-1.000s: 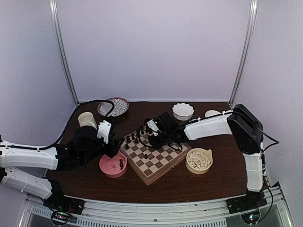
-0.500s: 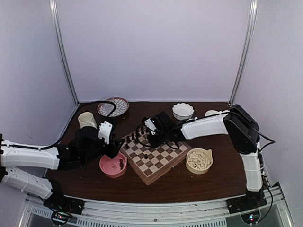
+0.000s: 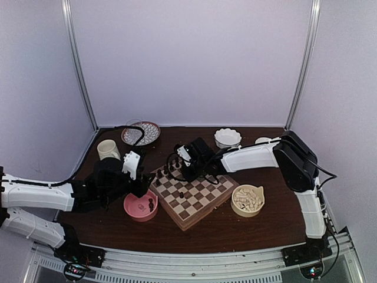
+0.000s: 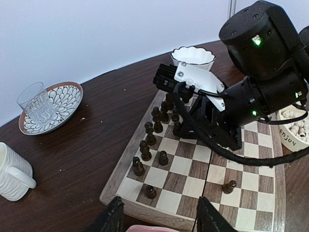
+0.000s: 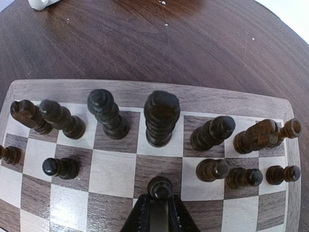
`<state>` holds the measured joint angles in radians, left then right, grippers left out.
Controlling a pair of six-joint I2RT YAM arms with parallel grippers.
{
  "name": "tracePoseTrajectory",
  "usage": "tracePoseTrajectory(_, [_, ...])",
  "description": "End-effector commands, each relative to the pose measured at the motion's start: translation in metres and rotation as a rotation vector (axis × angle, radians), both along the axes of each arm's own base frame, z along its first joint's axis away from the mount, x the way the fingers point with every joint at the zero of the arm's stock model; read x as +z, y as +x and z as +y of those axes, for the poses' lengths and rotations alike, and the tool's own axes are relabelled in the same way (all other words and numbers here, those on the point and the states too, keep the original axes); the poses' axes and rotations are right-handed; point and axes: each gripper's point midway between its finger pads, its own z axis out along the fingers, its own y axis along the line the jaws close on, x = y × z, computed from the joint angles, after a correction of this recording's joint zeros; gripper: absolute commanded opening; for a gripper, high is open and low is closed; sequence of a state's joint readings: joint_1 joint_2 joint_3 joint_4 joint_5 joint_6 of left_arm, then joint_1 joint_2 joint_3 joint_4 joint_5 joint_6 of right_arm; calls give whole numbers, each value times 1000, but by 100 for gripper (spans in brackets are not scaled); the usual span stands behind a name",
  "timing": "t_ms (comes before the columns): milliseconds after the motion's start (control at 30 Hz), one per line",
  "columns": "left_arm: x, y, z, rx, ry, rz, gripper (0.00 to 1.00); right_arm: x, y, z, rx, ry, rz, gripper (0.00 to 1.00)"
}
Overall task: Set up the chess pieces on the board
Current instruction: Move the pawn to e7.
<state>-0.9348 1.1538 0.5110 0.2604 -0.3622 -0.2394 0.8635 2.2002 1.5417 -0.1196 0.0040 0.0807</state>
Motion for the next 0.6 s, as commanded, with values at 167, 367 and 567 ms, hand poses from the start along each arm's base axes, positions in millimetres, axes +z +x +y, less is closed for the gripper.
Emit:
tracePoseTrajectory(167, [13, 6, -4, 6, -21, -23, 52, -16, 6, -2, -12, -43, 16, 15])
tracePoseTrajectory(367, [13, 6, -4, 5, -22, -22, 52, -17, 6, -1, -6, -41, 21, 15])
tracePoseTrajectory(567, [12, 6, -5, 5, -16, -20, 52, -18, 7, 3, -1, -41, 29, 16])
